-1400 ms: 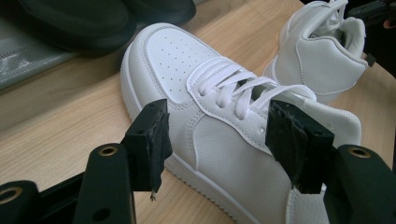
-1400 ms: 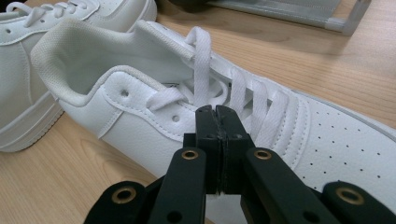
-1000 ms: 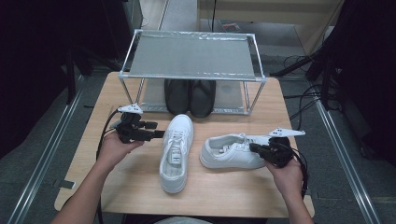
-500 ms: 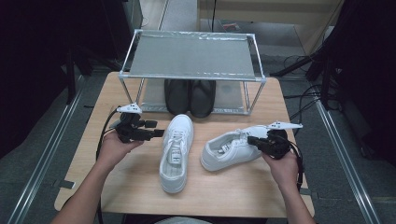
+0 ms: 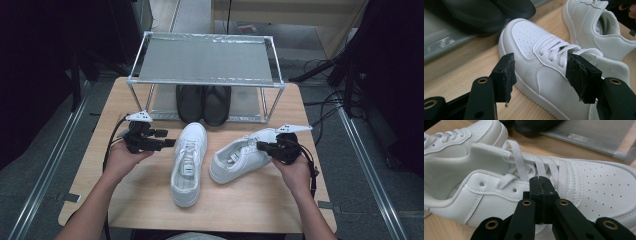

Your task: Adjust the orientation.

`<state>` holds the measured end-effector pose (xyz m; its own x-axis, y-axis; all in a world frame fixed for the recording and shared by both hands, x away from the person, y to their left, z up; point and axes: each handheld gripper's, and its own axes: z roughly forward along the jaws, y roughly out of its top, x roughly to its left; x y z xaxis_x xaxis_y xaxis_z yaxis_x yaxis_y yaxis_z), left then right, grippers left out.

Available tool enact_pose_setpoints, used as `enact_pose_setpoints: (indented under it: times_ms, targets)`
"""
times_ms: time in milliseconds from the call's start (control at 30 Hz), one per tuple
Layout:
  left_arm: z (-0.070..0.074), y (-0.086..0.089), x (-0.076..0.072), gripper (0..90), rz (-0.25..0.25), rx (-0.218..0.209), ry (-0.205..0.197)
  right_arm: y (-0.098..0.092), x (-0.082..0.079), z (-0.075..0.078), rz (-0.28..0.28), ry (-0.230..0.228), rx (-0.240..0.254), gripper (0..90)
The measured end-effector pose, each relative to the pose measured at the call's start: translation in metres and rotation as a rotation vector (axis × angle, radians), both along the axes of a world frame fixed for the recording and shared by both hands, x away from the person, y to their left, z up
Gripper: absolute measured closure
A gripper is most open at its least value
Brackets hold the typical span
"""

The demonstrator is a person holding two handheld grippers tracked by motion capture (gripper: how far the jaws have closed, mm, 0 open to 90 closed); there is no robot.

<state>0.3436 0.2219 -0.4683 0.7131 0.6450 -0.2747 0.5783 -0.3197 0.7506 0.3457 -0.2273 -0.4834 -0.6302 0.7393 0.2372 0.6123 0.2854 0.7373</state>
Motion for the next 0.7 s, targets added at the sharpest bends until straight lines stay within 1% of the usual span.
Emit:
enact_pose_setpoints:
  times_ms: [133, 233, 267, 333, 367, 433, 533, 600, 700]
  targets:
    - [0.0, -0.001, 0.0, 41.0, -0.003, 0.0, 0.003, 0.007, 0.003, 0.0, -0.002, -0.014, -0.013, 90.0]
    - [-0.001, -0.001, 0.0, 41.0, -0.002, 0.005, -0.001, 0.011, 0.001, 0.007, -0.01, -0.037, -0.059, 90.0]
    - [-0.001, -0.001, 0.0, 41.0, -0.005, 0.007, -0.001, 0.011, -0.001, 0.011, -0.015, -0.053, -0.051, 90.0]
    - [-0.001, -0.001, 0.0, 41.0, -0.009, 0.01, 0.0, 0.01, -0.004, 0.02, -0.015, -0.063, 0.008, 90.0]
    - [-0.002, -0.002, 0.0, 41.0, -0.011, 0.011, 0.005, 0.011, -0.006, 0.023, -0.016, -0.065, 0.024, 90.0]
    - [-0.002, -0.002, 0.0, 41.0, -0.009, 0.015, 0.004, 0.016, -0.012, 0.032, -0.004, -0.096, 0.034, 90.0]
    - [-0.002, -0.001, 0.0, 41.0, -0.011, 0.013, 0.004, 0.026, -0.022, 0.039, 0.035, -0.117, 0.045, 90.0]
    - [-0.002, -0.002, 0.0, 41.0, -0.009, 0.013, 0.007, 0.033, -0.026, 0.039, 0.06, -0.104, 0.04, 90.0]
    - [-0.002, -0.002, 0.0, 40.9, -0.015, 0.018, 0.009, 0.045, -0.029, 0.033, 0.102, -0.076, 0.038, 90.0]
